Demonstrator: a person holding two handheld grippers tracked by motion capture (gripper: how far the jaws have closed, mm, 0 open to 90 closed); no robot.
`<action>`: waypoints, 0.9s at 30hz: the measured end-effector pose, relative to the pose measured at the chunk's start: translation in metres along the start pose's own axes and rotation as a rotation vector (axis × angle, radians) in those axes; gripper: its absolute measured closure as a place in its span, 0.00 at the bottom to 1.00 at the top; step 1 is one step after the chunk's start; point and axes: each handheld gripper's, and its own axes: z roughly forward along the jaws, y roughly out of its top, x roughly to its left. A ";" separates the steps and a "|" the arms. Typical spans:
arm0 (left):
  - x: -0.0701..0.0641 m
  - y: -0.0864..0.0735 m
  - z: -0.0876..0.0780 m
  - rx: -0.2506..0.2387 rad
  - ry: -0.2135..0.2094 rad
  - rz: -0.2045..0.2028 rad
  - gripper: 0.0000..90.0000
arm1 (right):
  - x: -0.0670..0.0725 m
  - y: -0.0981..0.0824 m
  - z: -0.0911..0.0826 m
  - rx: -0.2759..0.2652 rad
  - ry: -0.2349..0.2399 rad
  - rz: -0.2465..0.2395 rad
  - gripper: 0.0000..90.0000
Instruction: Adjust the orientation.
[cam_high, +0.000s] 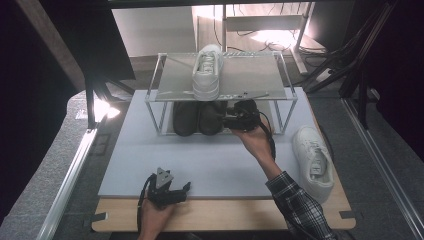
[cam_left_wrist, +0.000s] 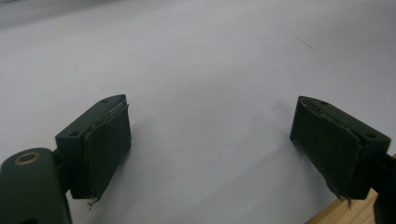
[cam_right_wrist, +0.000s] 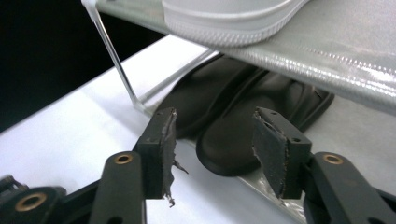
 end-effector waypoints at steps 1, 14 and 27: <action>0.000 0.000 0.000 0.000 0.000 0.000 0.14 | 0.001 -0.001 0.000 0.007 -0.006 -0.010 0.52; 0.000 0.000 0.000 0.001 0.000 -0.002 0.14 | 0.000 -0.019 -0.009 0.084 0.007 -0.045 0.49; 0.000 0.000 0.000 0.000 0.000 -0.003 0.14 | -0.008 -0.036 -0.023 0.124 0.014 -0.045 0.52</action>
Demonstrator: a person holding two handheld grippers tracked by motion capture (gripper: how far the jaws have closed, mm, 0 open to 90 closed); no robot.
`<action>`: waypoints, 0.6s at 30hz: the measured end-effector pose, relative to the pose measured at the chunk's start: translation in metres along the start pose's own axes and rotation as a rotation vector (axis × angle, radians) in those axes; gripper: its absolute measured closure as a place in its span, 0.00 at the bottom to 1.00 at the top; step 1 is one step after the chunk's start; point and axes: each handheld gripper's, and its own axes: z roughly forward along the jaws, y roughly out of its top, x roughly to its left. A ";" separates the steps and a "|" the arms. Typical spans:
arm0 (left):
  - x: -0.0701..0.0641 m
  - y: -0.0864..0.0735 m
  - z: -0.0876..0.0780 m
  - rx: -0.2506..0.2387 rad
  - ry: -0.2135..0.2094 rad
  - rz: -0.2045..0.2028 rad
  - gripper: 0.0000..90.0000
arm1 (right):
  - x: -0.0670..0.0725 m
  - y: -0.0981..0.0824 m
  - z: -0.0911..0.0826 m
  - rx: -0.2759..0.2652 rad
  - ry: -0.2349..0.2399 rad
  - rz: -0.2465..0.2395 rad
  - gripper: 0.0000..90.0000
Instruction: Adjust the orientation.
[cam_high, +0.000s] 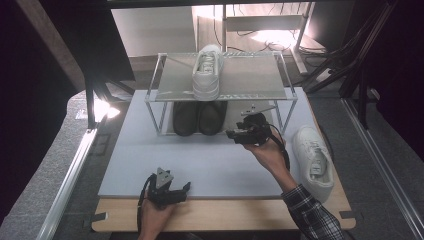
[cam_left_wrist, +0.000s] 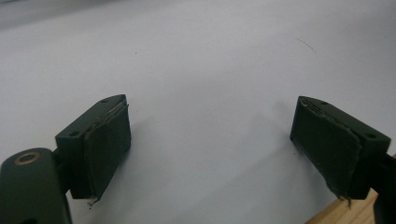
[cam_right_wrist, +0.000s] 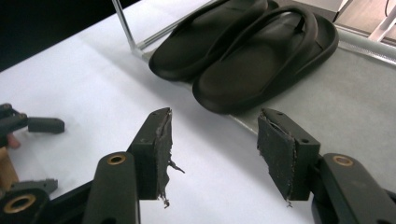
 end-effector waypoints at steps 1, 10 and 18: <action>0.000 0.000 0.000 0.000 0.000 0.000 0.14 | 0.000 -0.001 -0.001 0.003 -0.001 -0.001 0.54; 0.000 0.000 0.000 0.000 0.000 0.001 0.14 | -0.004 -0.010 -0.011 0.044 -0.005 0.001 0.64; 0.000 0.000 0.000 0.000 0.000 0.003 0.14 | -0.011 -0.020 -0.021 0.087 -0.051 -0.010 0.80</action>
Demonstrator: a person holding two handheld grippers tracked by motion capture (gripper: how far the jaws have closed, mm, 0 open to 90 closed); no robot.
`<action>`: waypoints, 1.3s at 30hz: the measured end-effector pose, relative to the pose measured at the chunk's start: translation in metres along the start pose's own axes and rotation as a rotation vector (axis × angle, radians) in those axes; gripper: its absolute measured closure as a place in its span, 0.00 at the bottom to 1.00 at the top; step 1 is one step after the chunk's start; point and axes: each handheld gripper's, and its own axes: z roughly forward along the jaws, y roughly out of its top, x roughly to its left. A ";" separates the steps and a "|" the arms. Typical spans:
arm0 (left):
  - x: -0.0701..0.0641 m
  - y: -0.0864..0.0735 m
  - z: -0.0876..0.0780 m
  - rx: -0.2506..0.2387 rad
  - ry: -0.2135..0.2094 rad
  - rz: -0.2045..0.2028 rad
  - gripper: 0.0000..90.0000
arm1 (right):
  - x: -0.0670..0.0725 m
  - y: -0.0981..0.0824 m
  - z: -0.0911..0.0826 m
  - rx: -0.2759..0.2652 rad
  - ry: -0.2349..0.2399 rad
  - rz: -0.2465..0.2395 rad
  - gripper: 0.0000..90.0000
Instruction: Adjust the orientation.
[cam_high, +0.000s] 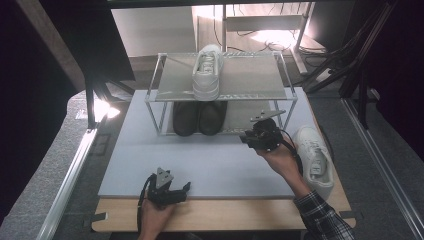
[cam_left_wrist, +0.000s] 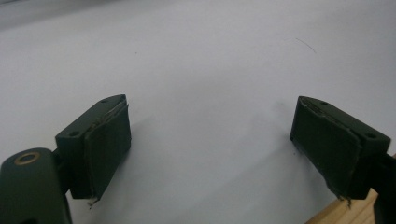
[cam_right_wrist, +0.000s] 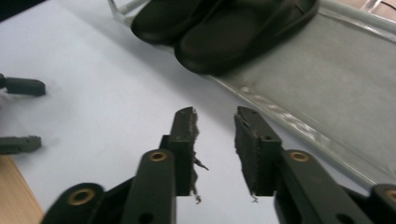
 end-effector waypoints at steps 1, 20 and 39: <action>0.000 0.000 0.000 0.000 0.000 0.000 0.14 | -0.002 -0.001 -0.001 0.005 -0.003 0.001 0.82; 0.000 0.000 0.000 0.000 0.000 -0.001 0.14 | -0.033 -0.022 -0.029 0.043 -0.092 0.037 1.00; 0.000 0.000 0.000 0.000 0.000 -0.003 0.14 | -0.082 -0.053 -0.065 0.064 -0.190 0.133 1.00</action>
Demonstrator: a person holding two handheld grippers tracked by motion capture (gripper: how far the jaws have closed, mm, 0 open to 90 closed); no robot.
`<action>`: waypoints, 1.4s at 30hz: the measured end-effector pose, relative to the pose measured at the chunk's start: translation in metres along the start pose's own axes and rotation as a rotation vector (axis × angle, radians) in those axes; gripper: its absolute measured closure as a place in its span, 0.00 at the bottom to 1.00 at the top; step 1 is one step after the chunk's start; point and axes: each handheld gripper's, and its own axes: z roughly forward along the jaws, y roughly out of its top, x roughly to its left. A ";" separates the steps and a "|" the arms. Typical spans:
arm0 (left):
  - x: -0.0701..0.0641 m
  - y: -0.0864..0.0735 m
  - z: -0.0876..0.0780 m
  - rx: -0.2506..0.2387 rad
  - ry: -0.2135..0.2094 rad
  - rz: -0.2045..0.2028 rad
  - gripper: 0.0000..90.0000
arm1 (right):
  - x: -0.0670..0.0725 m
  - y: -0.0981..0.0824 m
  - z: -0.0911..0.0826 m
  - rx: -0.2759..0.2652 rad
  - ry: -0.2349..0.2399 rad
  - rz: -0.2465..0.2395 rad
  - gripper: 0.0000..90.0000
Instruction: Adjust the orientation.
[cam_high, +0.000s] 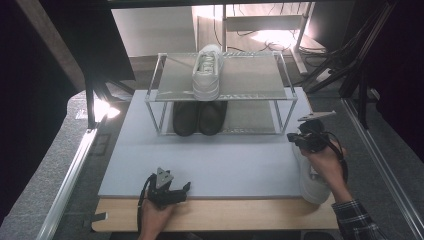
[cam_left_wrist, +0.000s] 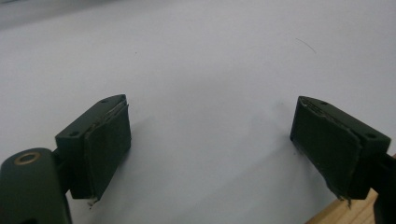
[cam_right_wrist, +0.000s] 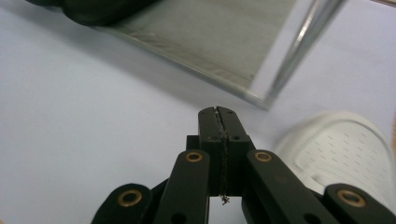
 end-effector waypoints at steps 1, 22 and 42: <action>0.000 0.000 0.000 0.000 0.000 0.000 0.14 | -0.003 -0.002 -0.002 0.002 -0.005 0.007 1.00; 0.000 0.000 0.000 0.000 0.000 -0.001 0.13 | -0.074 -0.039 -0.019 0.003 -0.125 0.153 1.00; 0.000 0.000 0.000 0.000 0.000 -0.001 0.13 | -0.112 -0.078 0.004 0.037 -0.165 0.242 0.99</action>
